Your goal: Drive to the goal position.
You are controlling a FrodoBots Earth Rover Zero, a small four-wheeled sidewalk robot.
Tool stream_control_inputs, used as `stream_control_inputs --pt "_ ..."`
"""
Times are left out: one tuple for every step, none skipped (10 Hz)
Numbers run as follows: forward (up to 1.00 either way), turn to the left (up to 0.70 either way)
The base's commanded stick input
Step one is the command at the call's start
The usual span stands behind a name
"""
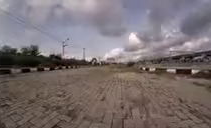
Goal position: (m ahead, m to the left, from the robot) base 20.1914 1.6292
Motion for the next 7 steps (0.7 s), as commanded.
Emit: stream_control_inputs --pt "1.00 0.00" --pt "1.00 0.00" --pt "1.00 0.00" --pt "1.00 0.00" --pt "1.00 0.00" --pt "1.00 0.00" --pt "1.00 0.00"
